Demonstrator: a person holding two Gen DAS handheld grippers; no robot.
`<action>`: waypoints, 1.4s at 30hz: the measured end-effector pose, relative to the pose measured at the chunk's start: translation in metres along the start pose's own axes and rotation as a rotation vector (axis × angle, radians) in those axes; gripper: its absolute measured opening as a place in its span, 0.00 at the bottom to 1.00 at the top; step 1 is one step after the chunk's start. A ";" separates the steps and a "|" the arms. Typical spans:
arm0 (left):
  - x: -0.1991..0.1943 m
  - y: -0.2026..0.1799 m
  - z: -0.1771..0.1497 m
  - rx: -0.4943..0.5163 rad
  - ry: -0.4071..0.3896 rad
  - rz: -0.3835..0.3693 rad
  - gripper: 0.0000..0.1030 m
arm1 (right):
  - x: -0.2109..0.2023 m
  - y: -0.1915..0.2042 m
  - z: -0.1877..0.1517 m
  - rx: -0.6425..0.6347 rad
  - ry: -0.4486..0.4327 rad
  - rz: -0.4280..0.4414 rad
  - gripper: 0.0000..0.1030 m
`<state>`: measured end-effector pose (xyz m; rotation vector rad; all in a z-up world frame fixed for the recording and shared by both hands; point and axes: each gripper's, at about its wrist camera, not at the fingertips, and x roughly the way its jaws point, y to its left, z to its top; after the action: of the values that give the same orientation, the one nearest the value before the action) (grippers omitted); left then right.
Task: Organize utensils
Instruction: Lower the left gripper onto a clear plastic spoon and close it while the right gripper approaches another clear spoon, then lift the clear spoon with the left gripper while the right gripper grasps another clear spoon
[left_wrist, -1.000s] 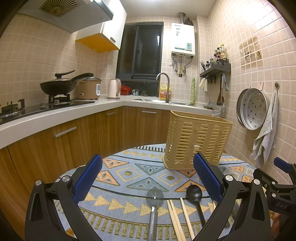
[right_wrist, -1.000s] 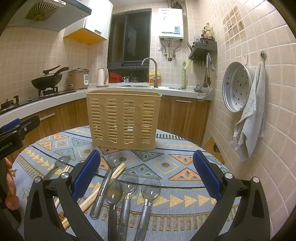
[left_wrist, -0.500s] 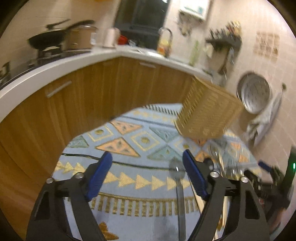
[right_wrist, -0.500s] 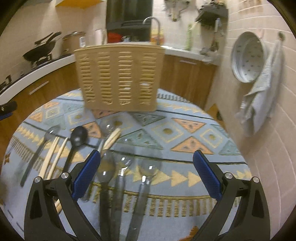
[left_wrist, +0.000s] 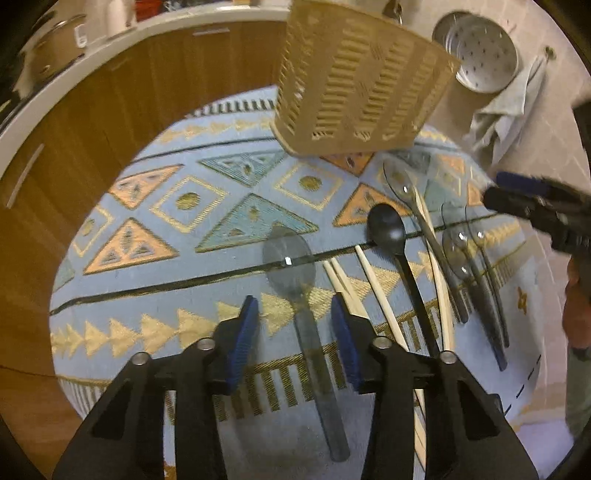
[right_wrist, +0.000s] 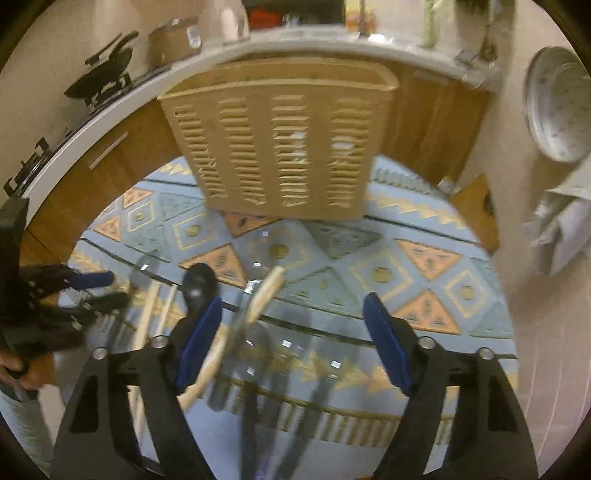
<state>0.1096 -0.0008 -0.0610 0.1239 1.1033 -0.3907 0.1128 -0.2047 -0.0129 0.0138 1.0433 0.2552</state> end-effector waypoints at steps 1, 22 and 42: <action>0.003 -0.002 0.003 0.009 0.016 0.011 0.26 | 0.010 0.003 0.009 0.010 0.039 0.018 0.63; 0.016 0.058 0.039 -0.184 -0.046 -0.182 0.10 | 0.084 0.036 0.041 -0.005 0.173 0.004 0.30; -0.013 0.113 0.009 -0.335 -0.108 -0.257 0.39 | 0.086 0.039 0.038 -0.021 0.165 0.007 0.30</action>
<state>0.1532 0.1048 -0.0560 -0.3346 1.0655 -0.4306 0.1788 -0.1440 -0.0621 -0.0233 1.2049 0.2770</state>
